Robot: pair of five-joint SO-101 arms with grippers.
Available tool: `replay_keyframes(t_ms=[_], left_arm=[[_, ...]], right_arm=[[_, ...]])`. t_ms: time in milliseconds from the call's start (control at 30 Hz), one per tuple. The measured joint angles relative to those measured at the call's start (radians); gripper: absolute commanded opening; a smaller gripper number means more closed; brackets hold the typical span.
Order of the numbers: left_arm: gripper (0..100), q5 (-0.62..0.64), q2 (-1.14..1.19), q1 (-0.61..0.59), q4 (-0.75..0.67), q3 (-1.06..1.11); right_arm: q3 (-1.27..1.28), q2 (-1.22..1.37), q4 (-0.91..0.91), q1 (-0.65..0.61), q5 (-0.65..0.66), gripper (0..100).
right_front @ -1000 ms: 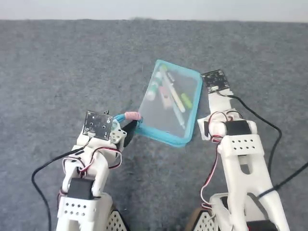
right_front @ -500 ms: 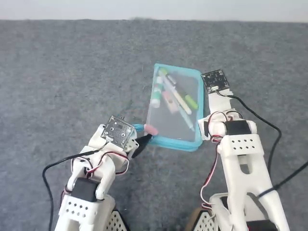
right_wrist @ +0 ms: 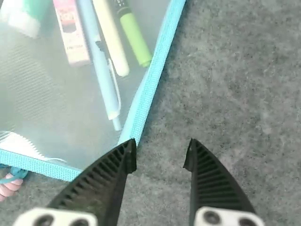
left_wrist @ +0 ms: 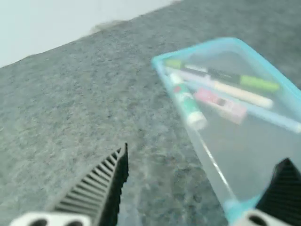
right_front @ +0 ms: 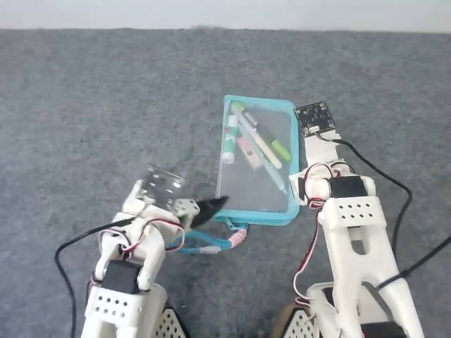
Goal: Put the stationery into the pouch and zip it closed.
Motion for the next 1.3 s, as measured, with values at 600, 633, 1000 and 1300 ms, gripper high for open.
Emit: replay_keyframes(t_ms=[600,633,1000,1300], left_arm=[[10,-0.037,0.0,-0.077,-0.009,-0.002],[10,-0.008,0.0,-0.094,-0.009,-0.002],[10,0.212,0.0,-0.196,-0.005,-0.069],[10,0.215,0.002,-0.198,-0.238,0.135]], right_arm=[[0.043,-0.052,-0.009,0.0,0.0,0.7],[0.043,-0.086,0.0,0.0,0.0,0.7],[0.358,-0.606,0.041,0.0,0.0,0.9],[0.697,-1.097,0.066,0.04,0.224,0.9]])
